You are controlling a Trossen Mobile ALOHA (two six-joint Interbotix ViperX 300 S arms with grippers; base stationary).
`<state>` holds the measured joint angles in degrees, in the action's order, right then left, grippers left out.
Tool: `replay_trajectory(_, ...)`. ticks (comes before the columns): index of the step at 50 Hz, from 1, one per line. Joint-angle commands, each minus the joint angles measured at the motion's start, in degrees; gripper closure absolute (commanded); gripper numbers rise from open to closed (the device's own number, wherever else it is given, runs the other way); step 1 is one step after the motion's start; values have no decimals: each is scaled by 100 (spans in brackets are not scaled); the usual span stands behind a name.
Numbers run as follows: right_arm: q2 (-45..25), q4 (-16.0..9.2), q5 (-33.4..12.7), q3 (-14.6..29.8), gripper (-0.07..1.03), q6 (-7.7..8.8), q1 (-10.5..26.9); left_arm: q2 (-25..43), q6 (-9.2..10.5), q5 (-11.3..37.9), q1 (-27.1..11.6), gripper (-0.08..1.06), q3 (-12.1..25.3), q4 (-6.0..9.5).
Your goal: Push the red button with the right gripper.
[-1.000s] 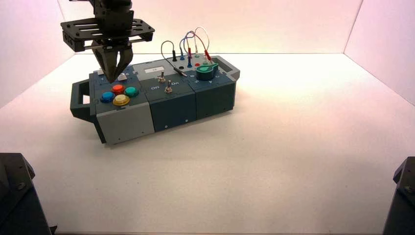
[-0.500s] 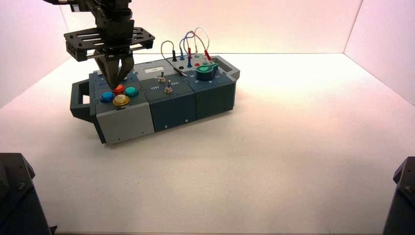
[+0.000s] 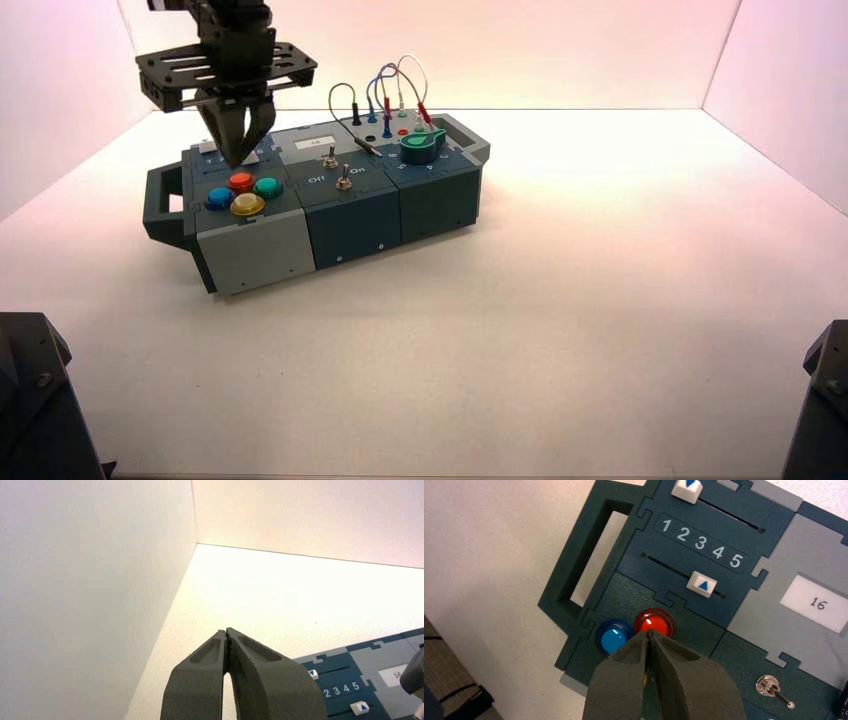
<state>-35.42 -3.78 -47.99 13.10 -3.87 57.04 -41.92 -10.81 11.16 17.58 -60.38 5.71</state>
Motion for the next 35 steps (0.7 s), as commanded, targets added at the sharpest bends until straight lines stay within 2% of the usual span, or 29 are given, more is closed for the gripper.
replay_trajectory(1, 132, 18, 18, 185, 98, 9, -53, -9, -26, -62, 44, 100, 105, 0)
replay_trajectory(35, -114, -26, -158, 431, 98, 9, -123, -18, -26, -62, 44, 100, 114, 0)
